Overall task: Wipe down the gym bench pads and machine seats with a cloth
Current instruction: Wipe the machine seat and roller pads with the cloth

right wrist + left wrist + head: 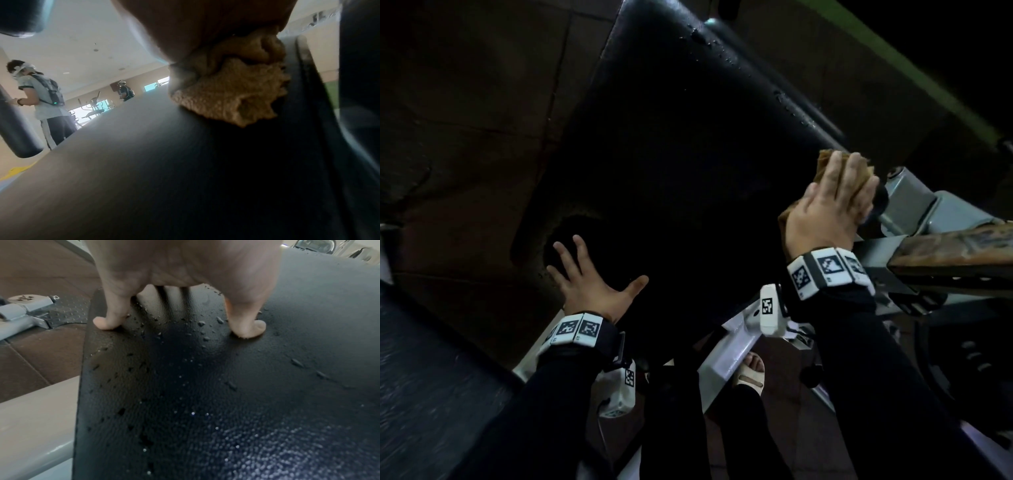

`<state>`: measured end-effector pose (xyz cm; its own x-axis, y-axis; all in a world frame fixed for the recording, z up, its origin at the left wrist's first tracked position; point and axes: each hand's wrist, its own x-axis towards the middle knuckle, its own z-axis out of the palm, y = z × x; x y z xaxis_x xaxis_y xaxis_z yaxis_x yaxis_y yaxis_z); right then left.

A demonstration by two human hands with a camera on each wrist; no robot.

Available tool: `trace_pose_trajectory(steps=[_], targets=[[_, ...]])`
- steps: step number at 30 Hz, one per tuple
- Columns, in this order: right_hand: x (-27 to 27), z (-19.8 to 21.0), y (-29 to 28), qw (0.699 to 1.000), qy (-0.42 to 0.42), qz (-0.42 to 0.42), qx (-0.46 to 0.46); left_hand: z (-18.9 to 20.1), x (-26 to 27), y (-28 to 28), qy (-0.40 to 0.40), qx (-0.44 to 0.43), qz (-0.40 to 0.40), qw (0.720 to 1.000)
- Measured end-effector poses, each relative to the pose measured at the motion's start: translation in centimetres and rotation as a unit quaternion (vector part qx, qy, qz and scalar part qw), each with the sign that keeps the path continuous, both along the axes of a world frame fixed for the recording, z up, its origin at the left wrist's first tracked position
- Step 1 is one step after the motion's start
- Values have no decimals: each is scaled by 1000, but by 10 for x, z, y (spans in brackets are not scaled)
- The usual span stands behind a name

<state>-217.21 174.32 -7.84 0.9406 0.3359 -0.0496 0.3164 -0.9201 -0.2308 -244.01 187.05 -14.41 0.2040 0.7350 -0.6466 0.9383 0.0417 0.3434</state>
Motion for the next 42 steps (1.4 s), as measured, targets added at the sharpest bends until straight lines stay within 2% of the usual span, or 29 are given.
trace_pose_trajectory(steps=[4, 7, 13, 20, 25, 28, 32, 37, 42], targets=[[26, 6, 8, 997, 6, -76, -14, -1, 0, 0, 2, 3, 1, 1000], [40, 12, 29, 995, 29, -92, -18, -1, 0, 1, -1, -2, 0, 1000], [40, 22, 43, 996, 84, 20, -17, -1, -2, 2, -9, -14, 1, 1000], [28, 18, 16, 989, 114, 76, -61, 1, -1, 2, -11, -19, 3, 1000], [50, 20, 56, 995, 76, 47, -44, 4, -1, 3, -15, -34, 2, 999], [67, 27, 95, 994, 89, 39, -43, 6, 1, 3, -18, -39, 2, 999], [58, 30, 134, 987, 106, 113, -41, 8, 1, 3, -21, -44, 2, 999], [25, 25, 101, 971, 125, 197, -46, 6, 1, 4, -21, -41, 5, 999], [15, 17, 48, 974, 112, 177, -85, 0, -2, 3, -26, -23, 12, 999]])
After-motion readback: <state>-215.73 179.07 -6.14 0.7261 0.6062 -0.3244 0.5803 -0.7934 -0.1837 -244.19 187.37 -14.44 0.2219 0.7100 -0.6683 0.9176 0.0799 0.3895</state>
